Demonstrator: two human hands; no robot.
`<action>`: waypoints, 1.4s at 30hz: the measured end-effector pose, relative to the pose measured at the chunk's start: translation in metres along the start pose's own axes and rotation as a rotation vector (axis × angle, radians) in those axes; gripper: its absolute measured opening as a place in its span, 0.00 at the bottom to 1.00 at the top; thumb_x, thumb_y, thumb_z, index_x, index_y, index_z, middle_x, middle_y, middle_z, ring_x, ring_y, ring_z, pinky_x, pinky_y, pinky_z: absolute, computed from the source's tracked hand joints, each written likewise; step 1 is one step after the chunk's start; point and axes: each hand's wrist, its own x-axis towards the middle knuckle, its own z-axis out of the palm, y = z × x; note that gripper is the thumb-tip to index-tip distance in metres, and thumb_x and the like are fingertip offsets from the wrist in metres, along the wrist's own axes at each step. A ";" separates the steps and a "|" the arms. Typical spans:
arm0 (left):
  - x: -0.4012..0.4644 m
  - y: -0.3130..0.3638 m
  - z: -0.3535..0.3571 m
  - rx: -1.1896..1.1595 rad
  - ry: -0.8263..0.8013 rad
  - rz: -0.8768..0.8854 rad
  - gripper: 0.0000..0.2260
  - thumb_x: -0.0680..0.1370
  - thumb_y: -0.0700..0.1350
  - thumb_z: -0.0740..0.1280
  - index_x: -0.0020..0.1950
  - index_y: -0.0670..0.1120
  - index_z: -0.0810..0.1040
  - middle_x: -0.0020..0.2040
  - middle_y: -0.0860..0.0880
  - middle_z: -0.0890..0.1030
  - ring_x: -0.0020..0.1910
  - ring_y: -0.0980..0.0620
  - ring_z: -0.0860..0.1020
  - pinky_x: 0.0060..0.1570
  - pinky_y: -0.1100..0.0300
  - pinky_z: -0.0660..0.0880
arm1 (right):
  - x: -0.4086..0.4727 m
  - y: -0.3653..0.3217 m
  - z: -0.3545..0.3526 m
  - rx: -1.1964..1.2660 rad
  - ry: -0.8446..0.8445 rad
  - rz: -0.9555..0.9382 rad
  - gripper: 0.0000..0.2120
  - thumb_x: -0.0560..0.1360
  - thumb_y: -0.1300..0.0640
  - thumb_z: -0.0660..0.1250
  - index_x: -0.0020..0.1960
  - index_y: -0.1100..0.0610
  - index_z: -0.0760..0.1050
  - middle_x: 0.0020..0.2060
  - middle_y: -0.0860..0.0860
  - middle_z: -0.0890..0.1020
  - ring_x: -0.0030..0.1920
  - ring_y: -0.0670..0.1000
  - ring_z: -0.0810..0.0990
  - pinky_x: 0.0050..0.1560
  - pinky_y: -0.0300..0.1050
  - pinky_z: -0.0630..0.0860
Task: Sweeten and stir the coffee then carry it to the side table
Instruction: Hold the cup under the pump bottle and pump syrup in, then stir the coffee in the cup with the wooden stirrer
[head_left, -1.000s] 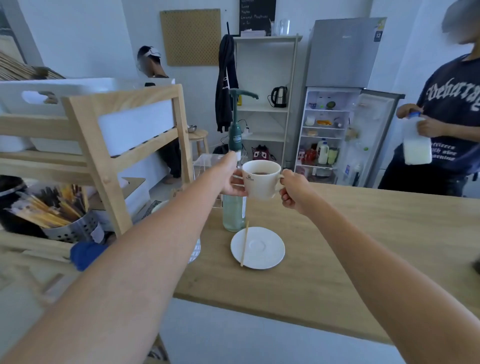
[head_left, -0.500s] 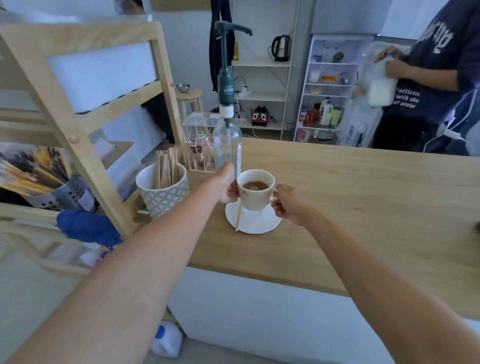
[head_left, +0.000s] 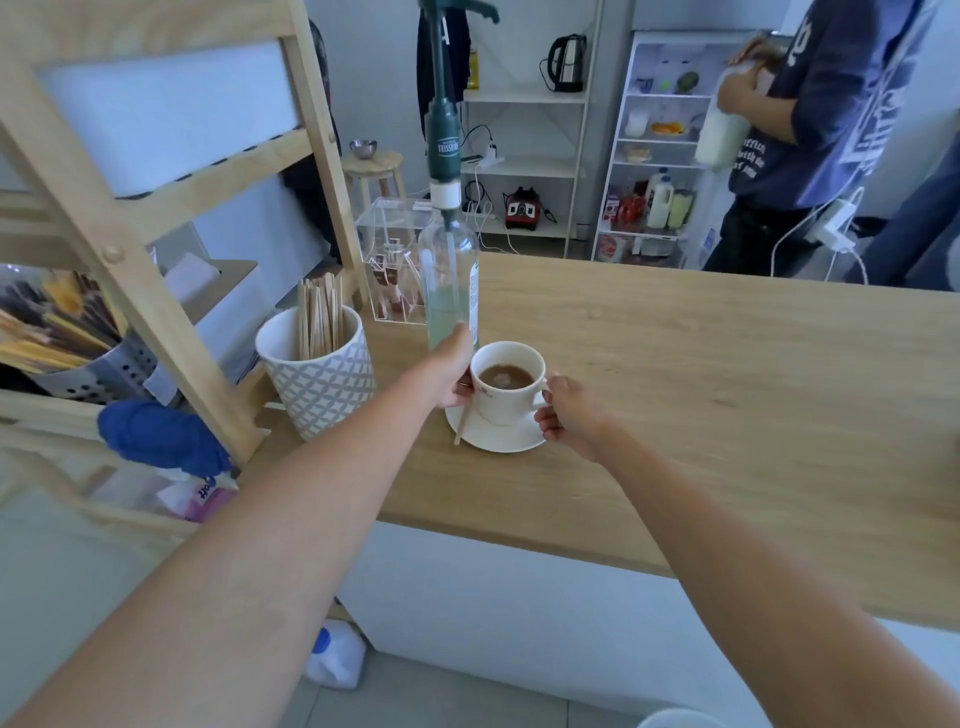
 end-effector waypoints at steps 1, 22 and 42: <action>-0.001 -0.001 0.000 0.014 0.002 0.003 0.31 0.81 0.62 0.43 0.69 0.40 0.68 0.46 0.43 0.76 0.41 0.50 0.74 0.42 0.58 0.73 | -0.001 0.000 0.000 -0.007 0.003 0.001 0.17 0.81 0.50 0.49 0.37 0.55 0.65 0.30 0.54 0.70 0.28 0.50 0.68 0.30 0.40 0.66; -0.005 -0.127 -0.052 1.129 0.350 0.590 0.25 0.83 0.52 0.48 0.79 0.43 0.54 0.80 0.47 0.54 0.79 0.49 0.48 0.76 0.51 0.47 | -0.038 0.036 0.065 -1.216 0.073 -0.760 0.23 0.76 0.59 0.59 0.71 0.51 0.68 0.55 0.56 0.76 0.55 0.59 0.77 0.44 0.51 0.75; -0.001 -0.133 -0.050 1.210 0.333 0.536 0.26 0.83 0.53 0.45 0.79 0.44 0.51 0.80 0.47 0.51 0.79 0.50 0.47 0.77 0.49 0.45 | -0.041 -0.013 0.068 -0.778 0.447 -0.977 0.09 0.74 0.60 0.64 0.40 0.62 0.81 0.35 0.56 0.84 0.32 0.58 0.81 0.26 0.46 0.76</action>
